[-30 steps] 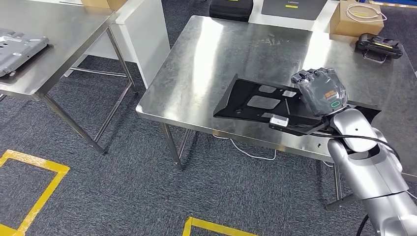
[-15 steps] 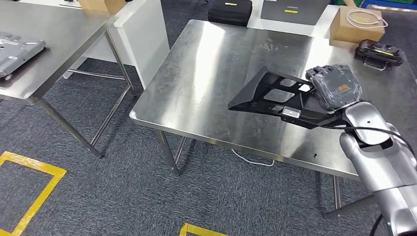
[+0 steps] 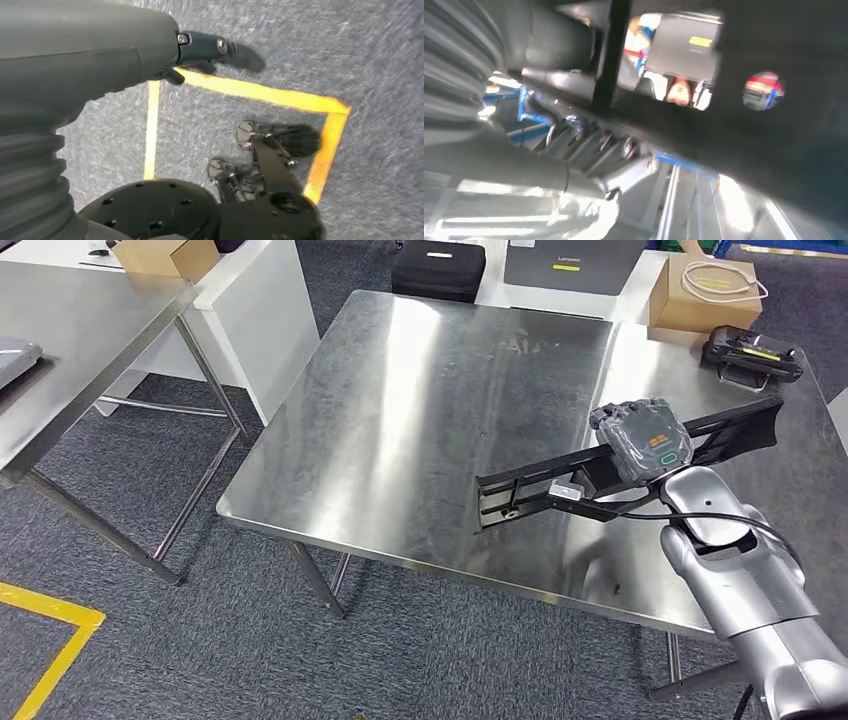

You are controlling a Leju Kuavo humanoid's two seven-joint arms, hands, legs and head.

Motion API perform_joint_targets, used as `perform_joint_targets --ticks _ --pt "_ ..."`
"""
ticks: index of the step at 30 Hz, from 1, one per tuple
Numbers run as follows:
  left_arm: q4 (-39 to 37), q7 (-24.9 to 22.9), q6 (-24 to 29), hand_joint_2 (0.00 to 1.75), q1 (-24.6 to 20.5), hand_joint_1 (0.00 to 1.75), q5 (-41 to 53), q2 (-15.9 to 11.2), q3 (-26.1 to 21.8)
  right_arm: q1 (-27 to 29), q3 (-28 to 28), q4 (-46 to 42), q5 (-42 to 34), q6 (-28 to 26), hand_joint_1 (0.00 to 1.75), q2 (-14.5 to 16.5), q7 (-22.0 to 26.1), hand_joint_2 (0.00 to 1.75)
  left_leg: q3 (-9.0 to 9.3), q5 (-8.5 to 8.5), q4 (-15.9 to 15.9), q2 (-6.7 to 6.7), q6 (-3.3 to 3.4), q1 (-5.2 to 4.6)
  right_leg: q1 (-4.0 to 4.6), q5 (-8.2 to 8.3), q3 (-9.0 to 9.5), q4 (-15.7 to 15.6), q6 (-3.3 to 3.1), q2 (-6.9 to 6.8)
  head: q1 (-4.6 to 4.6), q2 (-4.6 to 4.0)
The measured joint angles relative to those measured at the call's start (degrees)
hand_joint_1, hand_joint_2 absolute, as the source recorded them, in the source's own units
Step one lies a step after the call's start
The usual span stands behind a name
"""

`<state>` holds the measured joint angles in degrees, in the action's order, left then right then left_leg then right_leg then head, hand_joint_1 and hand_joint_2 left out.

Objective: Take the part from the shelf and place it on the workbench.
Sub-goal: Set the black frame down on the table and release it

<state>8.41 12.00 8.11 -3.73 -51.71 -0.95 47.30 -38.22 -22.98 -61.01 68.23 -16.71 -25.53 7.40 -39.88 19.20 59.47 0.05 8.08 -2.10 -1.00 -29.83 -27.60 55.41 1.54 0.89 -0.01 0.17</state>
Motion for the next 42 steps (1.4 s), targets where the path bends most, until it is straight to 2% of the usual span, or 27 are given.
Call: perform_joint_targets --ticks 1,3,5,8,9,10,11,13,14,15,19,20,21,23,24,25,26,27,29,30,31,32,34,36,38,40,42 --pt "0.1 1.5 -0.1 1.75 0.0 0.0 0.0 0.1 0.0 0.3 0.0 -0.1 0.0 0.0 1.75 0.0 -0.1 1.75 0.59 0.09 -0.8 0.01 0.05 -0.15 -0.15 0.09 0.54 -0.8 0.2 -0.05 -0.19 0.0" --pt "0.1 5.6 -0.4 1.75 0.0 0.0 0.0 0.1 0.0 1.0 0.2 -0.6 0.2 -0.1 1.75 -0.4 -0.4 1.75 2.25 0.13 -3.0 0.06 -0.03 0.07 0.24 -0.15 1.4 -1.9 0.37 -0.3 -0.42 0.0" --pt "0.2 10.3 0.0 1.75 -0.2 0.0 0.2 0.0 0.0 1.7 0.6 -1.4 0.5 -0.4 1.75 -1.1 -0.6 1.75 4.13 0.33 -5.3 -0.08 -0.31 0.5 0.55 -1.21 0.59 0.0 0.03 -0.53 -0.39 0.0" --pt "0.2 17.6 2.9 1.75 -0.4 0.0 0.4 0.2 -0.1 4.0 1.1 -1.8 1.1 -0.7 1.75 -1.9 -0.8 1.75 5.93 1.44 -6.6 -0.6 -1.05 0.72 0.49 -4.63 -5.99 11.3 -0.96 -0.5 -0.36 0.0" --pt "0.2 19.3 4.1 1.75 -0.4 0.0 0.3 0.3 -0.1 5.1 1.2 -1.9 1.3 -0.7 1.75 -2.1 -0.8 1.75 6.4 1.94 -6.6 -0.76 -1.41 0.79 0.4 -5.24 -8.21 14.4 -0.87 -0.49 -0.37 0.0" --pt "0.2 20.2 4.5 1.75 -0.4 0.0 0.3 0.5 -0.1 6.2 1.3 -2.0 1.4 -0.7 1.75 -2.3 -0.8 1.75 6.85 2.4 -6.6 -0.94 -1.76 0.87 0.19 -4.69 -9.63 15.4 -0.28 -0.49 -0.34 0.0" --pt "0.2 20.4 4.3 1.75 -0.3 0.0 0.2 0.6 -0.2 7.2 1.4 -2.2 1.5 -0.7 1.75 -2.4 -0.8 1.75 7.28 2.91 -6.4 -1.1 -2.18 0.98 -0.12 -3.12 -10.31 14.5 0.7 -0.51 -0.36 0.0" --pt "0.2 20.0 2.8 1.75 -0.2 0.0 0.0 0.6 -0.3 8.3 1.9 -2.7 1.6 -0.7 1.75 -2.8 -0.8 1.75 7.76 4.28 -5.4 -1.3 -3.36 1.2 -1.12 2.34 -9.4 7.5 3.5 -0.87 -0.34 0.0" --pt "0.1 20.0 2.3 1.75 -0.1 0.0 0.0 0.5 -0.4 8.5 2.2 -2.9 1.6 -0.7 1.75 -2.9 -0.8 1.75 7.59 5.07 -4.4 -1.32 -3.98 1.2 -1.43 4.32 -8.46 4.1 4.34 -0.92 -0.31 0.0" --pt "0.0 20.2 2.1 1.75 -0.1 0.0 0.0 0.2 -0.5 8.7 2.5 -3.1 1.6 -0.6 1.75 -3.0 -0.8 1.75 7.3 5.8 -3.3 -1.35 -4.48 1.16 -1.64 5.38 -7.72 2.1 4.48 -0.91 -0.3 0.0" --pt "-0.1 20.4 2.5 1.75 0.0 0.0 0.0 -0.1 -0.8 8.6 4.0 -3.9 1.6 -0.5 1.75 -3.1 -0.9 1.75 6.65 7.98 -0.6 -1.1 -5.51 1.37 -1.38 4.42 -7.02 2.4 2.14 -0.3 -0.48 0.0" --pt "-0.1 20.3 2.8 1.75 -0.1 0.0 0.0 -0.1 -0.8 8.4 4.6 -3.9 1.6 -0.5 1.75 -3.4 -1.0 1.75 5.89 9.04 1.1 -0.81 -5.95 1.59 -1.38 4.2 -6.83 2.5 1.71 -0.26 -0.53 0.0" --pt "-0.1 20.3 3.0 1.75 -0.2 0.0 0.0 0.0 -0.8 8.3 5.2 -3.8 1.6 -0.5 1.75 -3.6 -1.0 1.75 4.46 10.51 4.1 -0.5 -6.42 1.83 -1.32 4.0 -6.59 2.5 1.3 -0.26 -0.57 0.0" --pt "-0.1 20.2 3.2 1.75 -0.3 0.0 0.0 0.1 -0.8 7.8 6.2 -3.6 1.3 -0.5 1.75 -4.1 -0.7 1.75 0.03 13.63 12.4 -0.06 -6.99 2.17 -1.07 3.8 -6.27 2.5 0.92 -0.29 -0.66 0.0" --pt "-0.1 20.1 3.2 1.75 -0.3 0.0 -0.1 0.1 -0.8 7.5 6.7 -3.3 1.1 -0.5 1.75 -4.2 -0.5 1.75 -1.88 14.46 15.5 0.0 -6.98 2.26 -0.94 3.73 -6.16 2.5 0.83 -0.27 -0.68 0.0" --pt "-0.1 20.0 3.2 1.75 -0.3 0.0 -0.2 0.2 -0.8 7.2 7.1 -3.0 0.8 -0.5 1.75 -4.4 -0.2 1.75 -3.07 14.17 16.9 0.0 -6.73 2.26 -0.75 3.66 -6.01 2.5 0.75 -0.24 -0.69 0.0" --pt "-0.1 20.0 3.2 1.75 -0.3 0.0 -0.3 0.2 -0.8 7.0 7.4 -2.7 0.7 -0.4 1.75 -4.6 0.1 1.75 -3.21 12.89 16.2 -0.02 -6.28 2.18 -0.54 3.58 -5.84 2.5 0.65 -0.19 -0.7 0.0" --pt "-0.1 19.9 3.2 1.75 -0.3 0.0 -0.3 0.2 -0.8 6.6 7.8 -2.5 0.5 -0.4 1.75 -4.8 0.3 1.75 -2.46 10.72 13.6 -0.04 -5.51 1.96 -0.24 3.48 -5.62 2.4 0.53 -0.12 -0.71 0.0" --pt "-0.1 19.9 3.3 1.75 -0.3 0.0 -0.4 0.2 -0.8 6.1 8.4 -2.0 0.4 -0.4 1.75 -5.2 0.5 1.75 0.41 6.06 6.0 -0.22 -3.21 1.08 0.22 3.33 -5.14 2.2 0.29 0.05 -0.68 0.0" --pt "-0.1 19.9 3.3 1.75 -0.3 0.0 -0.4 0.1 -0.8 5.8 8.6 -1.7 0.3 -0.4 1.75 -5.2 0.5 1.75 1.82 4.7 2.9 -0.22 -1.94 0.63 0.5 3.32 -4.96 2.0 0.26 0.12 -0.53 0.0" --pt "-0.1 19.9 3.3 1.75 -0.3 0.0 -0.4 0.0 -0.8 5.6 8.7 -1.5 0.3 -0.3 1.75 -5.2 0.6 1.75 2.65 4.19 1.1 -0.21 -1.0 0.24 0.45 3.33 -4.82 1.8 0.28 0.15 -0.41 0.0" --pt "-0.1 19.8 3.3 1.75 -0.3 0.0 -0.4 -0.1 -0.8 5.5 8.8 -1.2 0.2 -0.3 1.75 -5.2 0.6 1.75 3.08 4.24 0.2 -0.18 -0.41 -0.04 0.39 3.36 -4.73 1.6 0.34 0.15 -0.38 0.0" --pt "0.0 19.8 3.4 1.75 -0.4 0.0 -0.4 -0.1 -0.8 5.4 8.9 -0.8 0.2 -0.2 1.75 -5.4 0.8 1.75 3.84 4.2 -1.1 -0.11 0.04 -0.36 0.33 3.47 -4.42 0.9 0.51 0.06 -0.53 0.0" --pt "0.0 19.8 3.3 1.75 -0.5 0.0 -0.4 0.0 -0.8 5.3 9.1 -0.6 0.2 -0.3 1.75 -5.7 1.0 1.75 5.46 3.43 -3.6 -0.09 0.11 -0.11 0.57 3.31 -4.44 0.9 0.56 -0.3 -0.48 0.0" --pt "0.1 19.8 3.0 1.75 -0.5 0.0 -0.6 0.2 -0.8 4.8 9.3 -0.4 0.1 -0.3 0.87 -5.9 1.0 1.75 6.68 2.74 -5.5 -0.05 -0.07 0.26 0.58 1.88 -6.27 4.4 0.23 -0.57 -0.28 0.0" --pt "0.1 19.8 2.4 1.75 -0.6 0.0 -1.2 0.3 -0.9 4.4 9.4 -0.1 -0.1 -0.1 0.0 -6.1 1.0 1.75 6.85 2.76 -5.7 -0.04 -0.24 0.29 0.3 -0.54 -10.03 11.1 0.05 -0.55 -0.27 0.0" --pt "0.1 19.7 2.0 0.87 -0.6 0.0 -1.7 0.5 -1.0 4.5 9.4 0.2 -0.3 0.1 0.0 -6.3 1.0 1.75 6.86 2.96 -5.6 -0.09 -0.6 0.39 -0.19 -1.72 -13.24 16.2 0.68 -0.57 -0.28 0.0"
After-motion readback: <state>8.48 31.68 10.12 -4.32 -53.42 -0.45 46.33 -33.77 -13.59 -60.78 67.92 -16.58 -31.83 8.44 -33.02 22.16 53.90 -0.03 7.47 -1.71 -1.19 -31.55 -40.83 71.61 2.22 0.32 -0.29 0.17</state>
